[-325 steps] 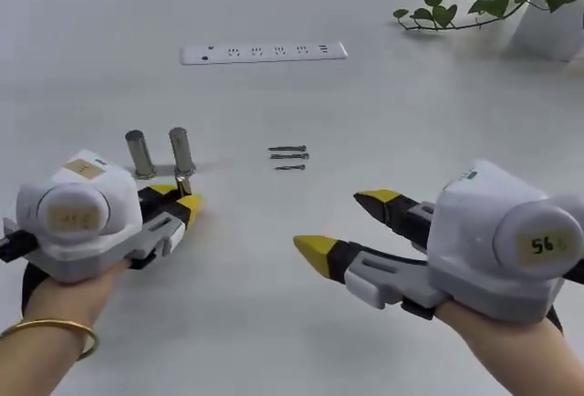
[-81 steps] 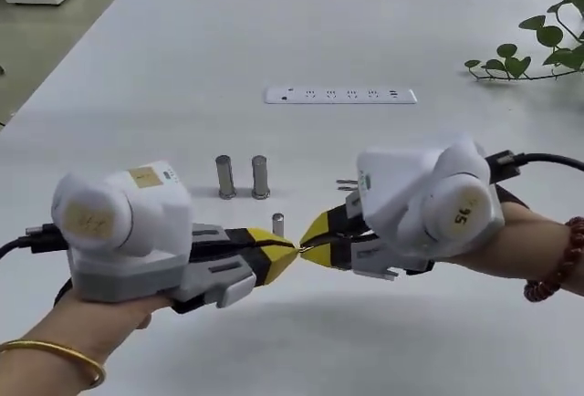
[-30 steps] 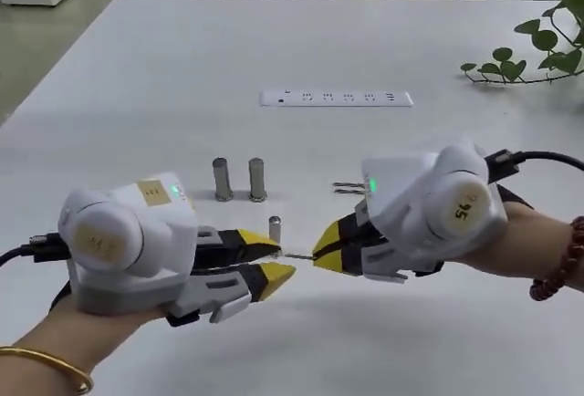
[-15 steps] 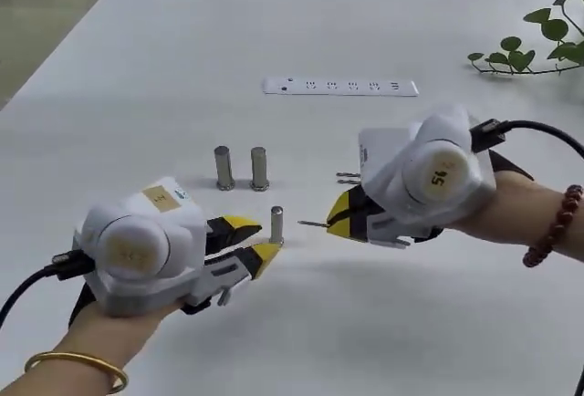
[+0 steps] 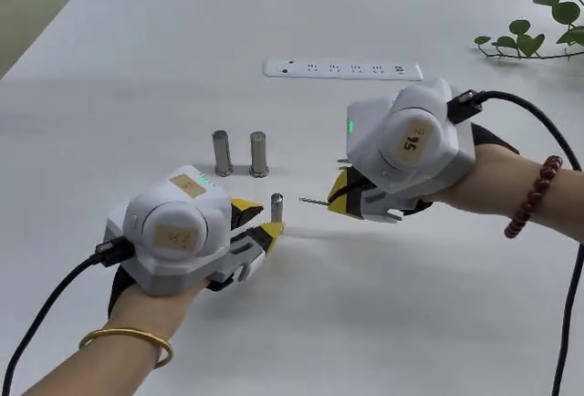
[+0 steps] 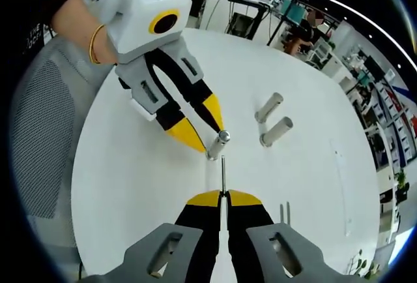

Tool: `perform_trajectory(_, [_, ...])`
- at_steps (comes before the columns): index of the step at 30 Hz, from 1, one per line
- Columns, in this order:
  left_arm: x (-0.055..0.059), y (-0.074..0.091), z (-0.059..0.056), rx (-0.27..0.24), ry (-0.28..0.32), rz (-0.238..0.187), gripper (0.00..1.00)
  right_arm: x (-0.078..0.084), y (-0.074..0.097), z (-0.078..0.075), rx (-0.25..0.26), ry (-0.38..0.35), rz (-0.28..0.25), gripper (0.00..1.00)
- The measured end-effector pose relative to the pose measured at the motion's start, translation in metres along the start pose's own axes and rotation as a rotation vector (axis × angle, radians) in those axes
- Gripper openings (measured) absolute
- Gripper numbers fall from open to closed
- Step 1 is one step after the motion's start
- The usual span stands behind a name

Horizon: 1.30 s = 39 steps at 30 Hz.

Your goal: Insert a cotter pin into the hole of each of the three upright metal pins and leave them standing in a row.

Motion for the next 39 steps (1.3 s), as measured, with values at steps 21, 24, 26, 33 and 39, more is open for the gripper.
perform_trajectory(21, [0.008,-0.017,0.002,-0.012,0.049,0.020,0.10,-0.010,-0.017,0.000,-0.016,0.030,-0.015,0.00])
perform_trajectory(24, [0.008,-0.018,0.002,-0.006,0.049,0.022,0.09,-0.012,-0.018,0.000,-0.017,0.031,-0.022,0.00])
perform_trajectory(26, [0.008,-0.018,0.003,-0.005,0.041,0.022,0.07,-0.014,-0.019,0.000,-0.016,0.040,-0.024,0.00])
perform_trajectory(33, [0.008,-0.019,0.003,-0.001,0.038,0.023,0.06,-0.016,-0.020,-0.001,-0.007,0.056,-0.021,0.00])
perform_trajectory(39, [0.008,-0.019,0.003,0.006,0.012,0.022,0.06,-0.015,-0.020,-0.001,-0.004,0.069,-0.017,0.00])
Point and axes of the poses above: the centre of the closed fingertips' face, and the gripper's own axes: y roughly backward along the fingers, z roughly to its left, x roughly out of its underside, the point moved 8 cm from there along y, roughly backward along the fingers, and after that the axes turned 3 degrees about x, right-handed, at the moved point
